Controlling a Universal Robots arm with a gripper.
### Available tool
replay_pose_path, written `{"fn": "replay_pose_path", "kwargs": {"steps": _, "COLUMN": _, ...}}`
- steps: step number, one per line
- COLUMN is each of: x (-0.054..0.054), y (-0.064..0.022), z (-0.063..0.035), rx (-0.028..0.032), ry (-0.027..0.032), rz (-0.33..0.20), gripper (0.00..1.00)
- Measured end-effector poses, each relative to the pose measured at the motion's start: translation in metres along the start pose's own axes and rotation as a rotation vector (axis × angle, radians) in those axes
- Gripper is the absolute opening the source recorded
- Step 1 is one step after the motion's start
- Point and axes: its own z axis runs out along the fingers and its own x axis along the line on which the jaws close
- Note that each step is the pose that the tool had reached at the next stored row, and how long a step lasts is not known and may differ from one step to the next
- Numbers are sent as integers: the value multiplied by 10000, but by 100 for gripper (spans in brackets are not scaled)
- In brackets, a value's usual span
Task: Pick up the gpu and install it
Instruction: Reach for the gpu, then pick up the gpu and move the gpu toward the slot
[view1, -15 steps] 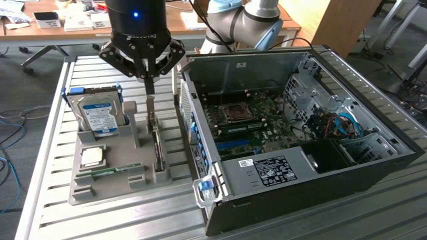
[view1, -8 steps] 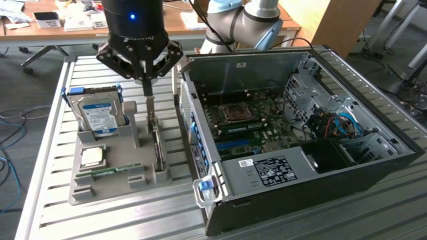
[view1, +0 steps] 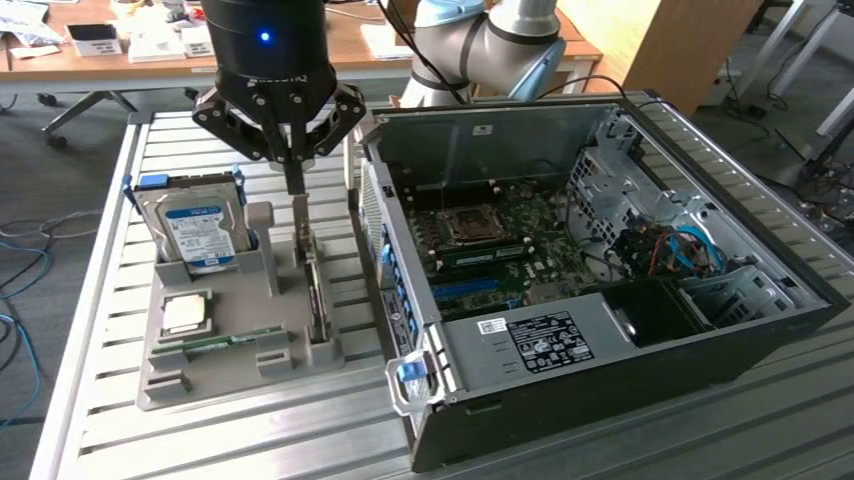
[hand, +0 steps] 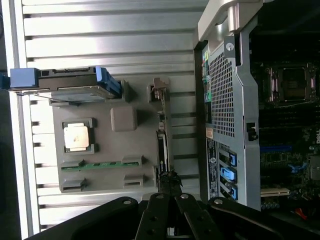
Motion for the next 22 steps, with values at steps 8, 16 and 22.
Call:
{"fn": "replay_pose_path", "kwargs": {"steps": 8, "x": 0, "y": 0, "z": 4, "rx": -1, "ry": 0, "rz": 0, "gripper": 11}}
{"fn": "replay_pose_path", "kwargs": {"steps": 16, "x": 1, "y": 0, "z": 13, "rx": -1, "ry": 1, "rz": 1, "gripper": 11}}
{"fn": "replay_pose_path", "kwargs": {"steps": 22, "x": 1, "y": 0, "z": 13, "rx": -1, "ry": 0, "rz": 0, "gripper": 11}}
